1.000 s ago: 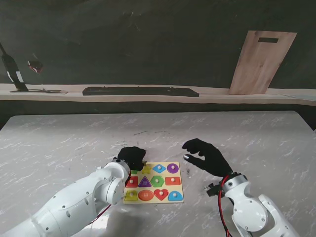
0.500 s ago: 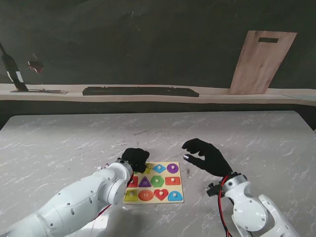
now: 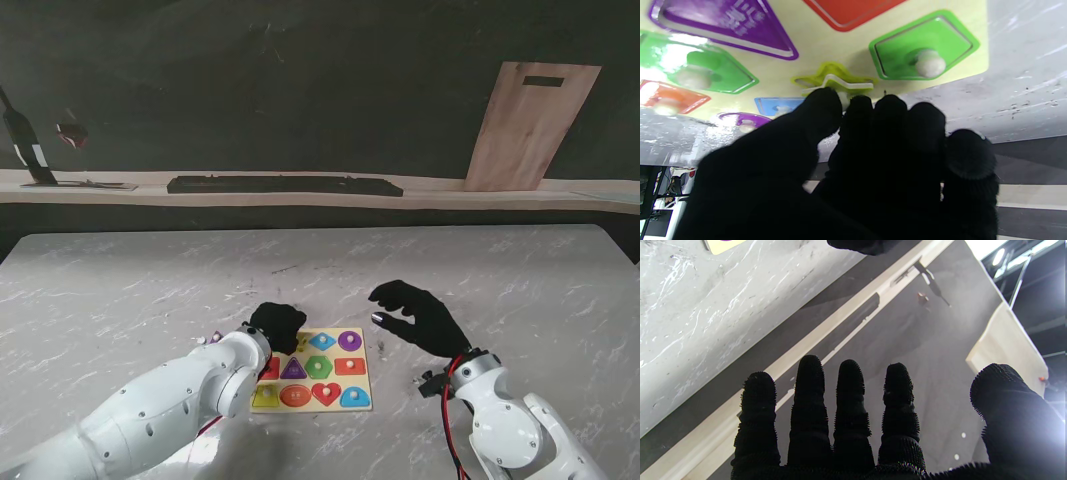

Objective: Fit puzzle pieces into a puzzle board

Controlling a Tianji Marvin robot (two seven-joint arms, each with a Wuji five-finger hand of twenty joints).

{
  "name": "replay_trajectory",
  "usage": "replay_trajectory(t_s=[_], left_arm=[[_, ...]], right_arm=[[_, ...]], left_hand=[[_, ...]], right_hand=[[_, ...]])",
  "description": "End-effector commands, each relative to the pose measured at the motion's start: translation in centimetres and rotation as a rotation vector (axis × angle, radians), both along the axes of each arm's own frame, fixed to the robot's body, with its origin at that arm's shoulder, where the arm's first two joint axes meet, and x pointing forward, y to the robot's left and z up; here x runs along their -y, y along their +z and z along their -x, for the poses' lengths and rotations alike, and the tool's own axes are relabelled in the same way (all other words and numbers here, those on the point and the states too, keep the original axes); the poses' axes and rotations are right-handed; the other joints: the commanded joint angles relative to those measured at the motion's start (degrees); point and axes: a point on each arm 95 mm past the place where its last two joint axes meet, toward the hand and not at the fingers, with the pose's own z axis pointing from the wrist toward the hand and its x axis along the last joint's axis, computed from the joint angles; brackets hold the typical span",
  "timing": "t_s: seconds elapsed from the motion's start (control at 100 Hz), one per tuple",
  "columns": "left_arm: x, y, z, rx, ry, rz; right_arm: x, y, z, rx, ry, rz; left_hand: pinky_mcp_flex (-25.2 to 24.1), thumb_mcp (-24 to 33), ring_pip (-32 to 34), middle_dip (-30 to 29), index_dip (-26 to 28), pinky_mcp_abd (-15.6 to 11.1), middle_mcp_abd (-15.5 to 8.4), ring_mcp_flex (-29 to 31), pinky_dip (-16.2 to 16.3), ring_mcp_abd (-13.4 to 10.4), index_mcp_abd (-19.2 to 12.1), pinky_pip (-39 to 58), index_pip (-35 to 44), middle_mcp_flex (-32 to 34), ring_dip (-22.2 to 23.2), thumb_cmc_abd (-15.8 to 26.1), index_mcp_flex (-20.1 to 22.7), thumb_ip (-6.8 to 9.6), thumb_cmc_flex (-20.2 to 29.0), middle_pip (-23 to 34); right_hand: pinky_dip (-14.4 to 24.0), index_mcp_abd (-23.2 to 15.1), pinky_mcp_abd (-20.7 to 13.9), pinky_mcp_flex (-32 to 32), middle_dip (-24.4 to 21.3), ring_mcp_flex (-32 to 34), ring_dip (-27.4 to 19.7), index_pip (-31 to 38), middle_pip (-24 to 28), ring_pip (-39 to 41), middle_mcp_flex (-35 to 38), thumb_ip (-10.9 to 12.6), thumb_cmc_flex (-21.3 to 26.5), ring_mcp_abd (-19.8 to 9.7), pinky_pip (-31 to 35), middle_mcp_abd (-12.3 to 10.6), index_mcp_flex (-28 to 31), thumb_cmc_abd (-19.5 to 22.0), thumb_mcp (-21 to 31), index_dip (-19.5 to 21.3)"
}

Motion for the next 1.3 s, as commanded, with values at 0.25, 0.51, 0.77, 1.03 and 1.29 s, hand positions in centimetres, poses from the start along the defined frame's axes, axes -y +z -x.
replay_trajectory(t_s=[0.25, 0.51, 0.77, 1.03, 1.29], left_arm=[[-0.14, -0.06, 0.07, -0.005, -0.032, -0.028], [-0.5, 0.1, -0.06, 0.022, -0.06, -0.06], [-0.49, 0.08, -0.12, 0.027, -0.073, -0.072], [-0.31, -0.08, -0.02, 0.017, -0.084, -0.088], [-0.21, 0.05, -0.12, 0.016, -0.1, -0.116]], right_arm=[[-0.24, -0.08, 0.18, -0.001, 0.004, -0.002], [-0.26, -0.08, 0.21, -0.002, 0.005, -0.002], [-0.24, -0.08, 0.22, -0.001, 0.004, -0.001], [-0.22, -0.06, 0.2, 0.0, 0.004, -0.002], [-0.21, -0.05, 0.19, 0.0, 0.004, -0.002]], left_hand=[[-1.92, 1.47, 1.13, 1.77, 1.86, 2.3, 2.51, -1.1, -0.02, -4.71, -2.78, 0.64, 3.43, -1.67, 1.28, 0.96, -1.76, 2.94, 0.47, 1.31], [-2.6, 1.09, 0.71, 2.44, 2.27, 2.15, 2.12, -1.95, -0.04, -4.95, -3.18, 0.05, 3.52, -2.37, 1.65, 1.53, -2.53, 2.73, 0.58, 0.97], [-2.73, 0.63, 0.59, 2.78, 2.46, 1.97, 1.92, -2.1, 0.03, -5.06, -3.25, -0.1, 3.55, -2.59, 1.98, 1.89, -2.77, 2.7, 0.56, 0.83], [-2.8, 0.41, 0.53, 2.84, 2.43, 1.94, 1.75, -2.07, 0.09, -4.99, -3.39, -0.18, 3.51, -2.49, 2.16, 1.96, -2.69, 2.73, 0.31, 0.76], [-2.72, 0.52, 0.54, 2.82, 2.29, 2.11, 1.72, -1.88, 0.16, -4.93, -3.43, -0.17, 3.5, -2.23, 2.29, 1.97, -2.36, 2.74, 0.15, 0.82]], right_hand=[[0.59, -0.76, -0.75, -0.72, 0.56, 0.15, 0.29, 0.96, 0.37, 0.73, 1.23, 0.8, 1.82, -1.24, 0.9, -1.19, 1.62, 1.4, -1.32, 0.38], [0.59, -0.79, -0.75, -0.72, 0.56, 0.14, 0.28, 0.94, 0.37, 0.72, 1.22, 0.8, 1.84, -1.28, 0.89, -1.26, 1.57, 1.44, -1.32, 0.38], [0.58, -0.81, -0.77, -0.74, 0.55, 0.1, 0.27, 0.99, 0.34, 0.7, 1.16, 0.8, 1.81, -1.26, 0.88, -1.22, 1.48, 1.43, -1.32, 0.4], [0.59, -0.76, -0.71, -0.71, 0.56, 0.11, 0.28, 0.93, 0.36, 0.72, 1.21, 0.79, 1.82, -1.26, 0.89, -1.22, 1.49, 1.43, -1.35, 0.37], [0.58, -0.78, -0.75, -0.74, 0.55, 0.1, 0.28, 0.97, 0.35, 0.71, 1.17, 0.81, 1.83, -1.25, 0.87, -1.15, 1.5, 1.43, -1.33, 0.39]])
